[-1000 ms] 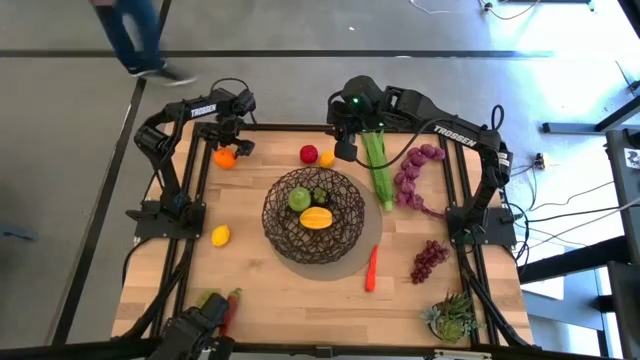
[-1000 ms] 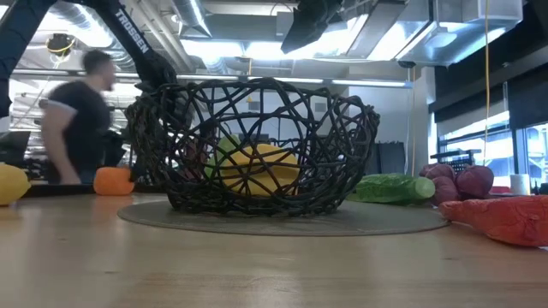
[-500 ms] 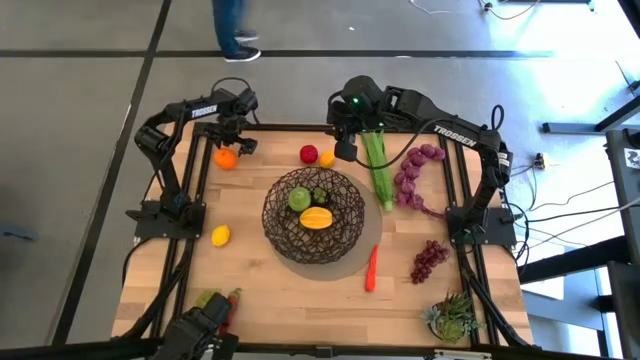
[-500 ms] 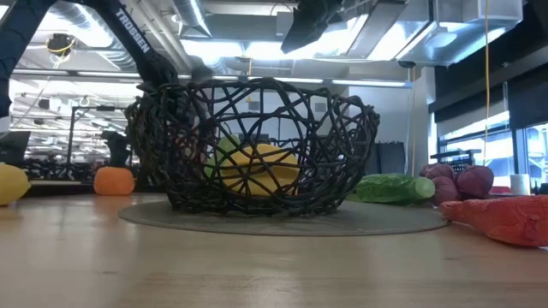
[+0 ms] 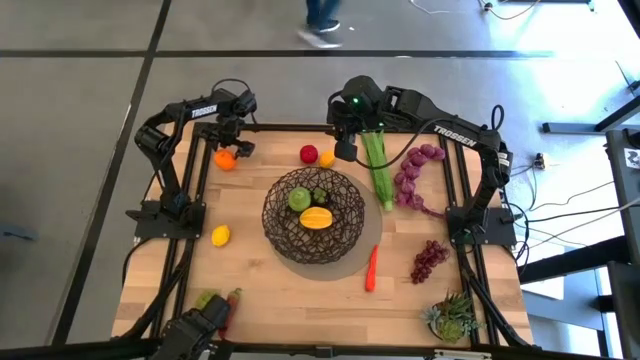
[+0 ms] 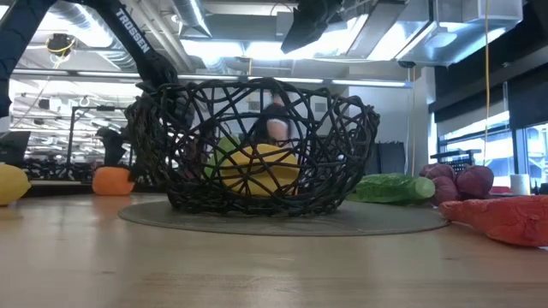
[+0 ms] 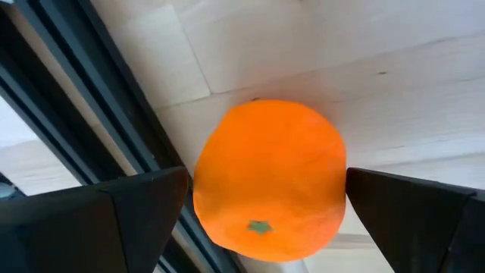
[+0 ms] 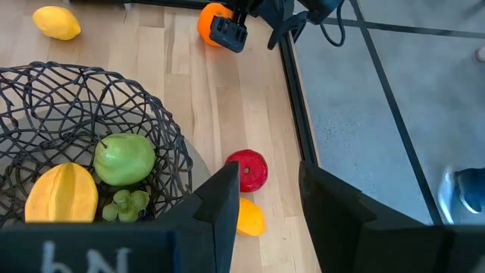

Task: Build produce basket
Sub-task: Put the orange into the wire basket

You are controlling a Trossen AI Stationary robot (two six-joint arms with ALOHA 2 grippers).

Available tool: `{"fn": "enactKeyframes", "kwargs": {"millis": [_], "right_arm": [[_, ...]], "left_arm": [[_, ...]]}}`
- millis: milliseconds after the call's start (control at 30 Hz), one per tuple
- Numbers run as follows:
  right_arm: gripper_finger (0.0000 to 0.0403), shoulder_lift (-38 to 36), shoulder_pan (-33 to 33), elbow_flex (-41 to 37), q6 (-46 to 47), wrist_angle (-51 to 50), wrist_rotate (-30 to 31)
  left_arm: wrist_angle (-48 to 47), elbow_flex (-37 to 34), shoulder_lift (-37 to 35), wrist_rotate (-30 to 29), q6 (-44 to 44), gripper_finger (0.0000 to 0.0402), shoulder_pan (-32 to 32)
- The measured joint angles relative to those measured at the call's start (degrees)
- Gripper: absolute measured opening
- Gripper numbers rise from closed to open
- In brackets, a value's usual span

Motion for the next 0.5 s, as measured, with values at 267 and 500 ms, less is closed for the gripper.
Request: {"fn": "enactKeyframes", "kwargs": {"millis": [267,500], "right_arm": [[0.0133,0.00,-0.01,0.01,0.02,0.00,0.00],[0.0133,0.00,0.00,0.00,0.00,0.00,0.00]], "left_arm": [[-1.39,0.00,0.00,0.34,0.23,0.0349,-0.04],[-3.51,0.00,-0.04,-2.47,-1.47,0.0335,-0.04]]}}
